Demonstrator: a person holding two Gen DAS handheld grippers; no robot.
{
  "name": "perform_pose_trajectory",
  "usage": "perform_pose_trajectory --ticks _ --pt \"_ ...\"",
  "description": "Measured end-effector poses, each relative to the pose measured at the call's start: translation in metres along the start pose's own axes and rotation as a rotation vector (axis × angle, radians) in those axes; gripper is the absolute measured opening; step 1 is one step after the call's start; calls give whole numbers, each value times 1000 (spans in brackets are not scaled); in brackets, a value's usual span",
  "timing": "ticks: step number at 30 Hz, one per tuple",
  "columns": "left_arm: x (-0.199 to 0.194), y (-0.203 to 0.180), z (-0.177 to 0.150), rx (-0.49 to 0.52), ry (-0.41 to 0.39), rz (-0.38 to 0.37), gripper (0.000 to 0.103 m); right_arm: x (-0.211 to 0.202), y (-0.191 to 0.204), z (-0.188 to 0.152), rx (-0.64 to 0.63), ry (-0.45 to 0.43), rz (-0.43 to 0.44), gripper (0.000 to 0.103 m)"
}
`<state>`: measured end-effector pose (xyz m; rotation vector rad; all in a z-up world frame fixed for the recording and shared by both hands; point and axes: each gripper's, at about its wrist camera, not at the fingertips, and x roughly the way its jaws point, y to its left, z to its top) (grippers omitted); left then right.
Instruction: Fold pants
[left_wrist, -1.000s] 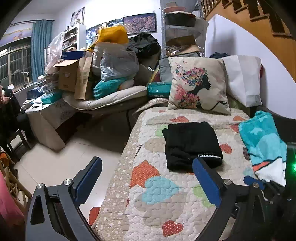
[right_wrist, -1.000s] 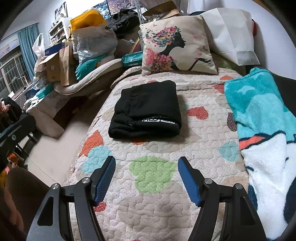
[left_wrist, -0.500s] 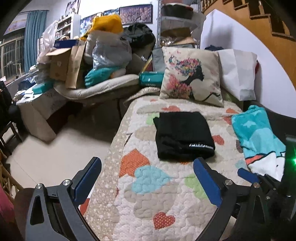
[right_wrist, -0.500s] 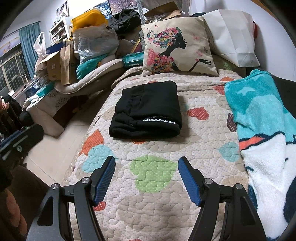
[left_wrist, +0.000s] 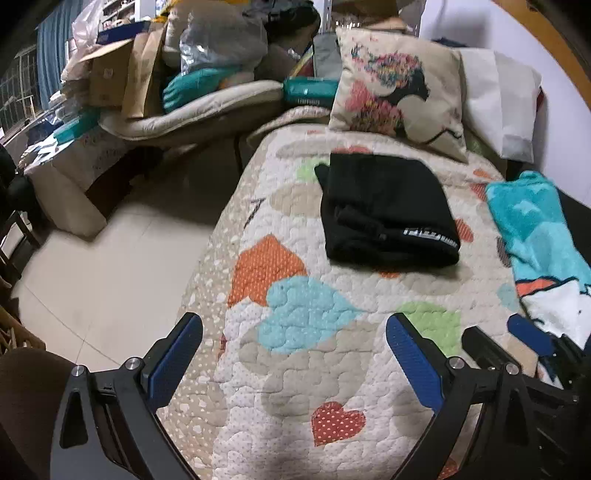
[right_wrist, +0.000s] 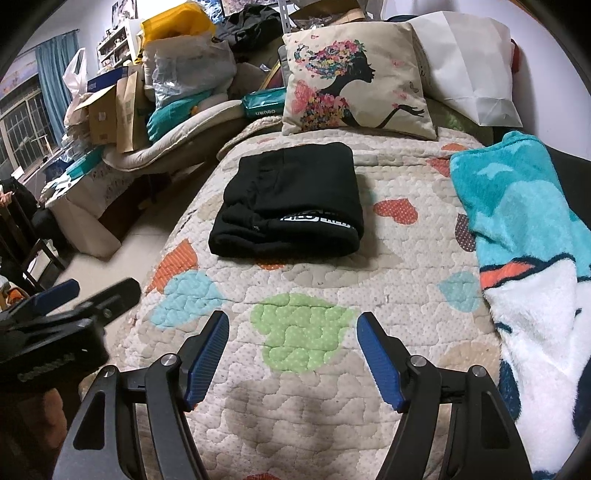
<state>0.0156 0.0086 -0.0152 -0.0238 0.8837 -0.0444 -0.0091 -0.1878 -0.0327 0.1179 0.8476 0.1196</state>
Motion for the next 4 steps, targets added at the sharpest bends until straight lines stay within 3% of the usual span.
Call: perform_pose_trajectory --ticks 4 --pt "8 -2 -1 5 30 -18 100 3 -2 -1 5 6 -7 77"
